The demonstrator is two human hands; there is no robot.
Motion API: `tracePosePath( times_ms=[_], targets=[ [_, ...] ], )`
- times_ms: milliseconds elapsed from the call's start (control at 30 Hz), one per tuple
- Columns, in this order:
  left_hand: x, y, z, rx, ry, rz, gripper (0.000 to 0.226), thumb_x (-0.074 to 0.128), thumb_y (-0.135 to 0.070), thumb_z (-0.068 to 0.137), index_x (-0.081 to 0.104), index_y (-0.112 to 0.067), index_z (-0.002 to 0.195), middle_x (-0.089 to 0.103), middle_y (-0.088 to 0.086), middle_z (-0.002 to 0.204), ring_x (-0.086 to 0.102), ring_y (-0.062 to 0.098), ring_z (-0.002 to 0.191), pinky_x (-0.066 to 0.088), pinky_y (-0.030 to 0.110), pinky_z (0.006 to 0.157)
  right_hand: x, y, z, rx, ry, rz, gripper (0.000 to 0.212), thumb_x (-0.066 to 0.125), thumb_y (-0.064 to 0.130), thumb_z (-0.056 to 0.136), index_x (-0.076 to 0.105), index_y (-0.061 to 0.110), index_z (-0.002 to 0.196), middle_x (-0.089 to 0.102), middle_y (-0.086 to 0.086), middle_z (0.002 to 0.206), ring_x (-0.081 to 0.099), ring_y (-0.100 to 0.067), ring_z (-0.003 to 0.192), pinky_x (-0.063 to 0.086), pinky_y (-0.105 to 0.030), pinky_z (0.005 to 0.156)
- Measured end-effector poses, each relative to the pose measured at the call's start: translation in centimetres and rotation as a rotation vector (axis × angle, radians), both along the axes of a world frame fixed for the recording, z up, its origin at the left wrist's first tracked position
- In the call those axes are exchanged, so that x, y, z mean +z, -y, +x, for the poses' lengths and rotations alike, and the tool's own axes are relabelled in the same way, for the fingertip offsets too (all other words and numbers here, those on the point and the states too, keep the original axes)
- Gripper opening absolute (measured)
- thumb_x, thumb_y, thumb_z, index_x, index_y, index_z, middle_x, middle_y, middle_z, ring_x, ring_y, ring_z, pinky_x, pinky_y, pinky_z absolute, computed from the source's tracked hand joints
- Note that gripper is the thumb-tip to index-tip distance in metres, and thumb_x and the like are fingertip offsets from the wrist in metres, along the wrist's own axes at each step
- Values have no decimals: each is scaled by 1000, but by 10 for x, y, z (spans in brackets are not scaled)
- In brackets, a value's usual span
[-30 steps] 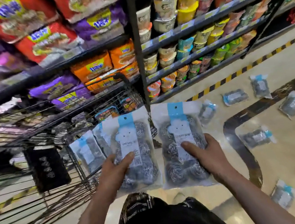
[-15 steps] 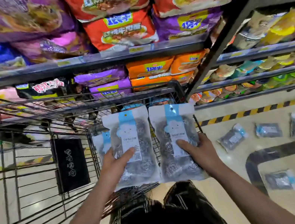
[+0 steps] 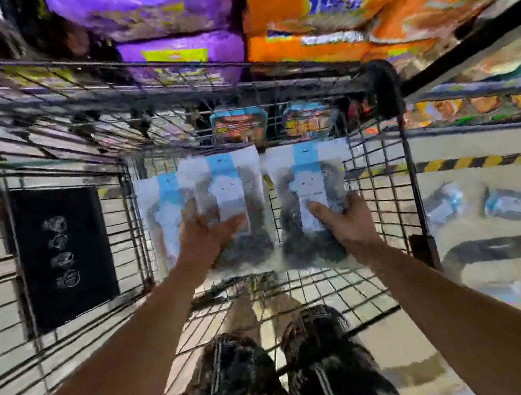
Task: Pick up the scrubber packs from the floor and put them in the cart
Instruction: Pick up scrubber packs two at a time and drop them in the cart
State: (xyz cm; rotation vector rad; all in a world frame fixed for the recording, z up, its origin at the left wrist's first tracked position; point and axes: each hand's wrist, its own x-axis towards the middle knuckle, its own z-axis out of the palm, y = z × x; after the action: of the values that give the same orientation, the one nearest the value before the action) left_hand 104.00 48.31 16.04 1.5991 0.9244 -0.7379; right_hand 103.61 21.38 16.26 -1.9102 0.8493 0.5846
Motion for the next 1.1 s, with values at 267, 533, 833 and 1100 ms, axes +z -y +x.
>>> tracePosePath(
  times_ms=[267,533,833,1100],
  targets=[
    [-86,-6,-17,-88,28,22,64,90,-36,76,60,-6,124,78,14,98,72,19,65,59,26,55,-87,1,-15,43,-147,-116,58,84,55,78,58,15,110,71,2,98,71,-16,83,51,-19,56],
    [-81,-8,-17,-129,21,108,70,91,-34,75,50,-11,127,75,12,106,79,24,82,66,37,67,-80,-2,-10,157,-294,-293,69,74,63,84,62,6,121,73,-9,105,71,-26,89,46,-21,58],
    [71,-28,5,-396,-22,279,30,68,-33,98,49,-11,104,60,12,92,69,15,67,60,48,81,58,-22,-4,281,-165,-433,67,58,57,99,52,3,139,64,-24,130,63,-39,118,52,-43,95],
    [176,-50,-4,-856,282,679,59,50,-53,94,50,-17,140,56,16,137,55,38,123,47,54,103,167,-47,-25,539,170,-646,78,38,60,89,61,-2,130,67,-27,121,66,-46,106,55,-50,88]
  ],
)
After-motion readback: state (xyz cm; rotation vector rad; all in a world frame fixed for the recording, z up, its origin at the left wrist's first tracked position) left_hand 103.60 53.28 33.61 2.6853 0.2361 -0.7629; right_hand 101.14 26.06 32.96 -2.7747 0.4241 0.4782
